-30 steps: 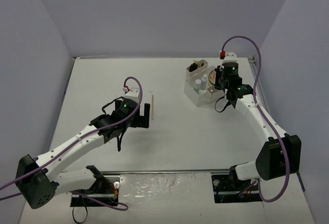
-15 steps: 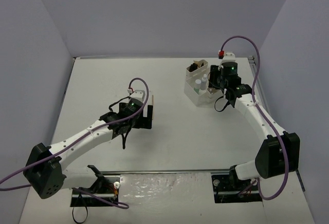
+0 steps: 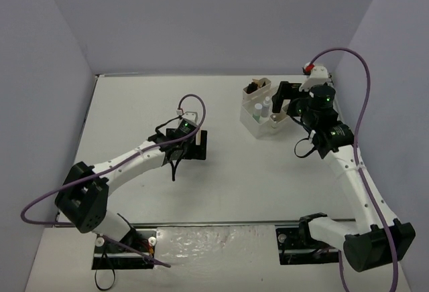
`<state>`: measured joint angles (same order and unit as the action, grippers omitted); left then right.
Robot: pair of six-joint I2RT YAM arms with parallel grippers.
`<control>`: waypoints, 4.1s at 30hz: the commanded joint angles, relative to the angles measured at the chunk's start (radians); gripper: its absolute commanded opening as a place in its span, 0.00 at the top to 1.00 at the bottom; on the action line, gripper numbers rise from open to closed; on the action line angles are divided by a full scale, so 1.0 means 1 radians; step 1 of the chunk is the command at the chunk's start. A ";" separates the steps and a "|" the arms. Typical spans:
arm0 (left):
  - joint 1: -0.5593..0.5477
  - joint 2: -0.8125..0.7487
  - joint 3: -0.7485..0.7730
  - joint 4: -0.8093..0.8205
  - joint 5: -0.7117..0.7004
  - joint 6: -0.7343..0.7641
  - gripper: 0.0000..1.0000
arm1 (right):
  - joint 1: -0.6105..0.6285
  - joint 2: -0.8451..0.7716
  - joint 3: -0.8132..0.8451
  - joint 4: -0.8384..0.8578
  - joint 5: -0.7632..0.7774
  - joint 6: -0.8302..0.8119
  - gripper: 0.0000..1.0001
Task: Organize the makeup
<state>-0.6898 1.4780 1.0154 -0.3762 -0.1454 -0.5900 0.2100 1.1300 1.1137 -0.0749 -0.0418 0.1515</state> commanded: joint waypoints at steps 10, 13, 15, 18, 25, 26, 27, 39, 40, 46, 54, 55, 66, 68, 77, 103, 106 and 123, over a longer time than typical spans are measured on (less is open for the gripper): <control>0.095 0.349 0.329 -0.023 0.056 -0.014 0.32 | -0.007 -0.349 -0.112 -0.011 0.070 0.046 0.00; 0.097 0.401 0.368 -0.038 0.054 -0.016 0.40 | -0.006 -0.390 -0.127 -0.017 0.089 0.040 0.00; 0.100 0.430 0.383 -0.048 0.050 -0.021 0.48 | -0.008 -0.409 -0.134 -0.019 0.093 0.039 0.00; 0.102 0.463 0.403 -0.056 0.050 -0.023 0.56 | -0.008 -0.421 -0.144 -0.020 0.088 0.039 0.00; 0.101 0.508 0.421 -0.073 0.041 -0.025 0.80 | -0.008 -0.427 -0.159 -0.022 0.083 0.036 0.00; 0.100 0.508 0.415 -0.074 0.041 -0.024 0.85 | -0.008 -0.427 -0.158 -0.022 0.079 0.037 0.00; 0.099 0.505 0.405 -0.073 0.040 -0.020 0.92 | -0.008 -0.425 -0.156 -0.022 0.063 0.035 0.00; -0.005 0.160 0.172 0.191 0.012 0.225 1.00 | -0.006 -0.309 -0.082 -0.051 -0.347 0.053 0.00; -0.026 0.122 0.150 0.226 0.018 0.266 1.00 | -0.006 -0.291 -0.069 -0.057 -0.391 0.060 0.00; -0.148 -0.060 0.077 0.348 0.050 0.470 1.00 | -0.003 -0.200 -0.027 -0.079 -0.618 0.102 0.02; -0.275 -0.182 0.095 0.445 0.130 0.661 1.00 | 0.004 -0.126 0.000 -0.081 -0.781 0.113 0.06; -0.286 -0.185 0.108 0.445 0.136 0.672 1.00 | 0.006 -0.120 0.003 -0.080 -0.790 0.113 0.06; -0.356 -0.197 0.164 0.471 0.181 0.741 1.00 | 0.011 -0.079 0.013 -0.080 -0.839 0.104 0.13; -0.363 -0.197 0.174 0.470 0.185 0.750 1.00 | 0.012 -0.078 0.011 -0.080 -0.846 0.100 0.16; -0.369 -0.180 0.206 0.471 0.182 0.767 1.00 | 0.014 -0.078 0.006 -0.080 -0.882 0.089 0.55; -0.266 -0.191 0.209 0.268 -0.079 0.507 0.03 | 0.012 -0.080 0.130 -0.193 -0.196 -0.014 1.00; -0.154 -0.232 0.201 0.167 -0.082 0.380 0.03 | 0.012 -0.053 0.139 -0.198 -0.028 -0.037 1.00; 0.335 -0.592 0.002 -0.098 -0.045 0.372 0.03 | 0.009 0.145 0.068 -0.044 0.200 -0.064 1.00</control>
<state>-0.3811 0.9195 1.0664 -0.4773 -0.1921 -0.2539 0.2230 1.2429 1.1984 -0.2491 0.1057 0.1044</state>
